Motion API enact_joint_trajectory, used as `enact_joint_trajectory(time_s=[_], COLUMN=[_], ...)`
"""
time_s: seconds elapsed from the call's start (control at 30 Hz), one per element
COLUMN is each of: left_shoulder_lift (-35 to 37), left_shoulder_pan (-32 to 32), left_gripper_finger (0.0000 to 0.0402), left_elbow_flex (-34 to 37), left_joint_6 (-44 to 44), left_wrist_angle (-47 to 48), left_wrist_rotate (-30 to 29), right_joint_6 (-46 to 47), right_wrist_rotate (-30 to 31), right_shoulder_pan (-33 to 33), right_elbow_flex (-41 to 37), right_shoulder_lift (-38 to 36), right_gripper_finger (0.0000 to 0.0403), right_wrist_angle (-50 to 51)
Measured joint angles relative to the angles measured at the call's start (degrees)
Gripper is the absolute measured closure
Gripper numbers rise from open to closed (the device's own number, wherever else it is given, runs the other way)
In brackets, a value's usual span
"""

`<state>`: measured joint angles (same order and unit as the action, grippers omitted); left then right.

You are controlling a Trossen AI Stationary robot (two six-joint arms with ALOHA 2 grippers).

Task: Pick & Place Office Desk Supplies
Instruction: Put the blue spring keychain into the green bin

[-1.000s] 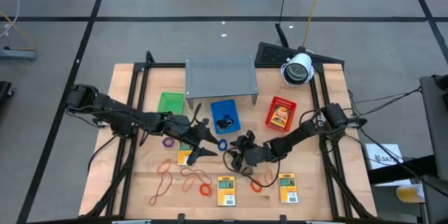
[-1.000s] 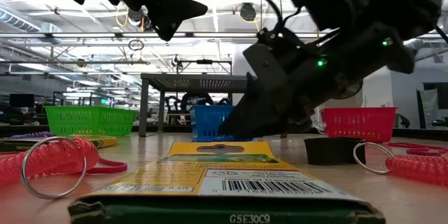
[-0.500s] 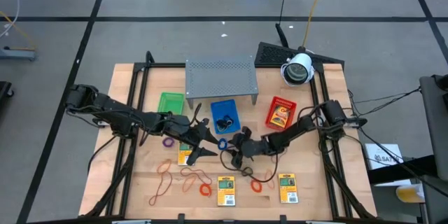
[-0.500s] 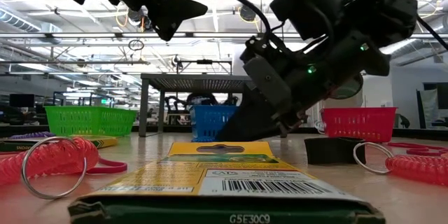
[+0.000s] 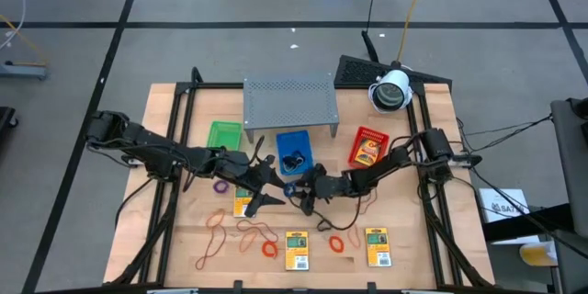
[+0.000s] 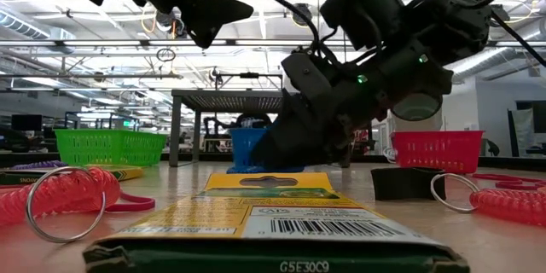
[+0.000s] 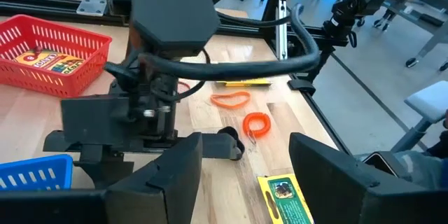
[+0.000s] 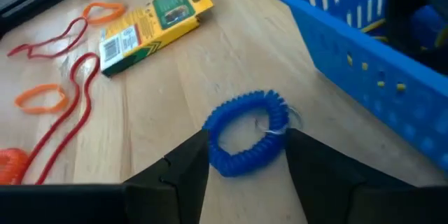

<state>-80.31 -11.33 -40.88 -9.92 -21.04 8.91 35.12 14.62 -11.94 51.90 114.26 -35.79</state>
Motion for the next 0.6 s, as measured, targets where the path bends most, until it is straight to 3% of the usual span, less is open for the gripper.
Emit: enact_joint_trajectory(time_s=[0.37, 0.6], left_shoulder_lift=[-0.02, -0.02], left_shoulder_pan=[0.00, 0.01], left_gripper_finger=[0.0176, 0.0176], left_elbow_flex=[0.00, 0.00], left_joint_6=[0.80, 0.79], left_wrist_angle=[0.00, 0.00], left_wrist_rotate=[0.00, -0.01], right_joint_6=[-0.52, -2.80], right_wrist_rotate=[0.54, 0.52], right_shoulder_pan=[0.70, 0.73], right_elbow_flex=[0.13, 0.11], right_shoulder_lift=[-0.21, -0.20], right_gripper_finger=[0.0250, 0.0311], right_wrist_angle=[6.79, 8.61])
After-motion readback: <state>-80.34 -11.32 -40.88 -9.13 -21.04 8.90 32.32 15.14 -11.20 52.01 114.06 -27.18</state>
